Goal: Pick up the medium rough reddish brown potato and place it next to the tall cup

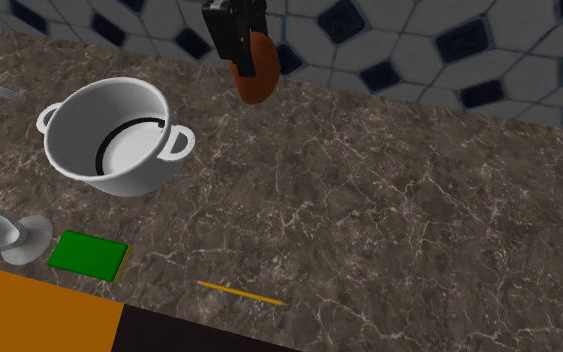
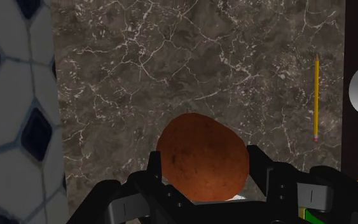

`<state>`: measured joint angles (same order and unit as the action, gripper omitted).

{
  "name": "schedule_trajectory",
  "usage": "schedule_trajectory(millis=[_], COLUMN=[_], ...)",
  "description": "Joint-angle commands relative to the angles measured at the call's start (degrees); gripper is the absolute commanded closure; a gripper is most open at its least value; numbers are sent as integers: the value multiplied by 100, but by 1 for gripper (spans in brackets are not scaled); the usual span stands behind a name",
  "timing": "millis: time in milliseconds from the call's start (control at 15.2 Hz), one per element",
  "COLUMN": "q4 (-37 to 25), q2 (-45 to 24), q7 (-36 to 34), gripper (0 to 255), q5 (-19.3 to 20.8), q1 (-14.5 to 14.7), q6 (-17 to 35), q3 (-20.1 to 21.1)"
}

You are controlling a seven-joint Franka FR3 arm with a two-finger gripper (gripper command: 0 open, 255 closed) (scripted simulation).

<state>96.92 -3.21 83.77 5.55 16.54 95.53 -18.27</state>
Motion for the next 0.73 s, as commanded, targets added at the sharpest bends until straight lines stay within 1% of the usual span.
schedule_trajectory(millis=[0, 396, 462, 660], q4=[-160, -706, -725, -496], q2=[8, -61, -64, 140], q7=[10, 70, 72, -359], gripper=[255, 255, 255, 255], q5=[1, -21, -22, 13], q1=[4, -4, -4, 225], q6=[-168, -645, -662, -673], q3=[3, -3, -3, 197])
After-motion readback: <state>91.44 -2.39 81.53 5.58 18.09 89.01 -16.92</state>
